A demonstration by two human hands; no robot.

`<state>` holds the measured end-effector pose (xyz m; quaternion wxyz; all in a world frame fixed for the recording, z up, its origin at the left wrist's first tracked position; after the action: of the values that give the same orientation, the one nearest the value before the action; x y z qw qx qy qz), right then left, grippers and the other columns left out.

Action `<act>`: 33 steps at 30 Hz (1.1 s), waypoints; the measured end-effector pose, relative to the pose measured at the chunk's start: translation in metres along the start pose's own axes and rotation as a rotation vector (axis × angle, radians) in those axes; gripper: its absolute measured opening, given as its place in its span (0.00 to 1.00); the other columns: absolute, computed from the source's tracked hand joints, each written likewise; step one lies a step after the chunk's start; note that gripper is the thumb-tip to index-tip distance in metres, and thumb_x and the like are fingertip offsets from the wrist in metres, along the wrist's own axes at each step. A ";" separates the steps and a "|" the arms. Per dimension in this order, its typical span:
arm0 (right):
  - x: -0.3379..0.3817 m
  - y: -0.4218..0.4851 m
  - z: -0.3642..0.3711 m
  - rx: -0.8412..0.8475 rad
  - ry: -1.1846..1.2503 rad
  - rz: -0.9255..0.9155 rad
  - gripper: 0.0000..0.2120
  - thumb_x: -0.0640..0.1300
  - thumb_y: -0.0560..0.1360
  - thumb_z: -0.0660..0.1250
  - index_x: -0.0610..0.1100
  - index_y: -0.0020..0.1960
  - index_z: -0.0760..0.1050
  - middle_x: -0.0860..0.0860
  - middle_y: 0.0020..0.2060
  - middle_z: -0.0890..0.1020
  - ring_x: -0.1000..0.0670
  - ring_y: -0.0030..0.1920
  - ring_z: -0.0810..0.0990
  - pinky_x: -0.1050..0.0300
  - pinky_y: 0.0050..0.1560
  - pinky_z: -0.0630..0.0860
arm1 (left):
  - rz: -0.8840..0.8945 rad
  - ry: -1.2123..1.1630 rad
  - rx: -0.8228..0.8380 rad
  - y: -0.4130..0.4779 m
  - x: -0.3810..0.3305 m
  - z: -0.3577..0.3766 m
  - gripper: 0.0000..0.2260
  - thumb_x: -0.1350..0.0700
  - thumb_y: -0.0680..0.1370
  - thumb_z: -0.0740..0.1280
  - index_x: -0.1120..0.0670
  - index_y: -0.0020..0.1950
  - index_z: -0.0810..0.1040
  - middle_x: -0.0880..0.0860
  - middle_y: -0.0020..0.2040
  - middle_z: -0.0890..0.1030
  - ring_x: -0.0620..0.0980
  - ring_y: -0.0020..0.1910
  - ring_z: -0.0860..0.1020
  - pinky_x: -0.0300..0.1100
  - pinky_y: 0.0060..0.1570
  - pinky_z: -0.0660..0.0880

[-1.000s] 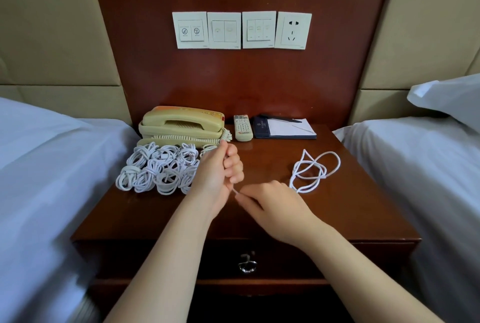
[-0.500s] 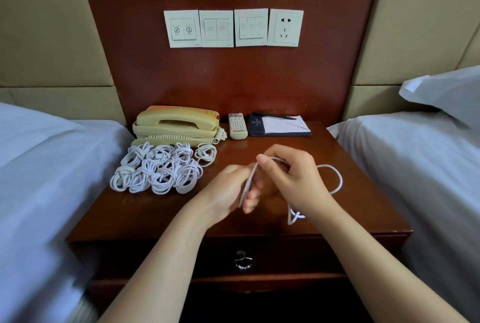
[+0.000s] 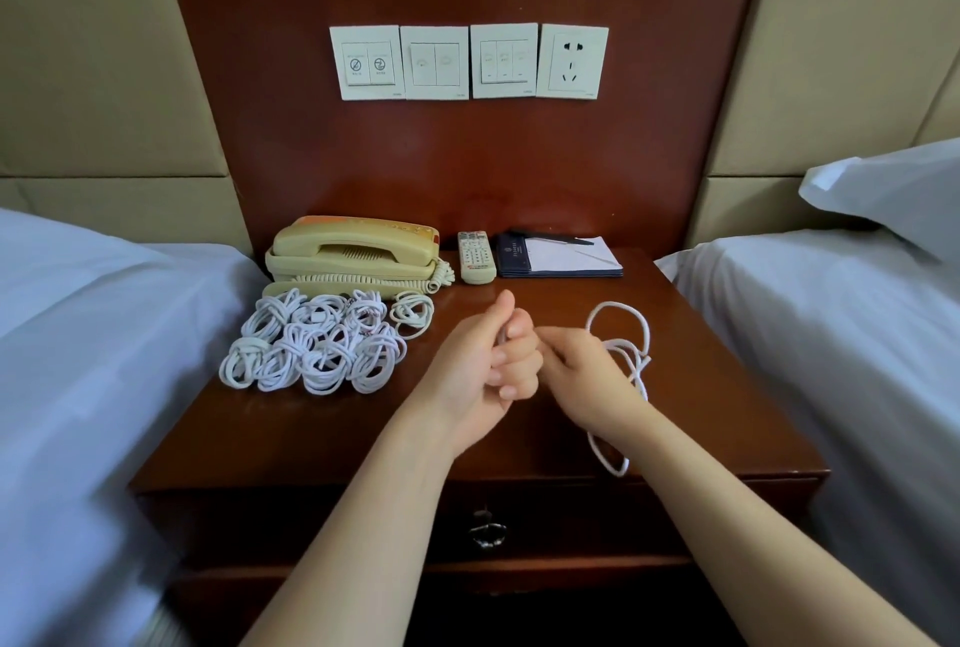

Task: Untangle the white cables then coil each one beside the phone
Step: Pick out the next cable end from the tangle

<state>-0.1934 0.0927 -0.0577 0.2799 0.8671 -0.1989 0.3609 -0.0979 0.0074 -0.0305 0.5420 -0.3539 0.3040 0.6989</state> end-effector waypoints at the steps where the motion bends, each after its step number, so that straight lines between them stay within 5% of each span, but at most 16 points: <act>1: 0.001 -0.002 0.002 0.044 -0.070 0.004 0.14 0.38 0.79 0.57 0.35 0.37 0.72 0.40 0.31 0.76 0.52 0.30 0.68 0.53 0.33 0.66 | 0.022 -0.028 -0.037 0.002 -0.001 -0.001 0.21 0.51 0.83 0.51 0.54 0.31 0.65 0.46 0.22 0.59 0.41 0.18 0.57 0.33 0.19 0.57; 6: 0.010 -0.012 0.016 0.224 -0.314 -0.049 0.13 0.46 0.80 0.57 0.45 0.40 0.75 0.51 0.33 0.77 0.50 0.34 0.75 0.50 0.40 0.73 | 0.123 -0.121 -0.265 0.010 -0.009 -0.009 0.19 0.52 0.84 0.51 0.54 0.33 0.63 0.46 0.20 0.60 0.41 0.17 0.57 0.33 0.18 0.57; 13: 0.020 -0.016 0.016 0.308 -0.369 -0.201 0.15 0.50 0.79 0.59 0.42 0.39 0.72 0.49 0.32 0.75 0.50 0.34 0.73 0.45 0.38 0.73 | 0.267 -0.023 -0.484 0.012 -0.014 -0.024 0.19 0.53 0.84 0.50 0.55 0.33 0.64 0.46 0.19 0.61 0.41 0.16 0.59 0.32 0.19 0.58; 22: 0.037 -0.021 0.002 0.079 -0.208 -0.317 0.12 0.49 0.77 0.62 0.45 0.38 0.75 0.50 0.28 0.76 0.49 0.30 0.72 0.47 0.33 0.70 | 0.245 0.700 -0.561 0.009 -0.005 -0.035 0.18 0.53 0.83 0.52 0.56 0.37 0.70 0.49 0.26 0.69 0.45 0.24 0.69 0.37 0.26 0.66; 27: 0.036 -0.019 -0.006 -0.246 -0.016 -0.250 0.11 0.51 0.74 0.65 0.47 0.37 0.77 0.55 0.26 0.77 0.53 0.29 0.74 0.54 0.32 0.71 | 0.051 0.855 -0.302 0.003 -0.005 -0.021 0.20 0.55 0.83 0.51 0.59 0.34 0.71 0.53 0.25 0.71 0.45 0.19 0.69 0.34 0.20 0.65; 33: 0.023 -0.011 -0.016 -0.375 -0.025 -0.213 0.11 0.49 0.75 0.66 0.51 0.35 0.73 0.55 0.25 0.76 0.55 0.29 0.74 0.54 0.33 0.71 | -0.209 0.406 0.019 0.001 0.002 -0.006 0.19 0.53 0.83 0.52 0.58 0.33 0.68 0.48 0.21 0.63 0.42 0.18 0.60 0.32 0.19 0.56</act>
<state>-0.1806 0.1083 -0.0351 0.4705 0.8203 -0.1732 0.2752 -0.0983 0.0032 -0.0360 0.5428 -0.5116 0.3751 0.5504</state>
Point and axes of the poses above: each hand's wrist, its own y-axis towards the middle knuckle, its own z-axis out of the palm, x = y × z, the point moved 1 cm from there along y, towards the middle knuckle
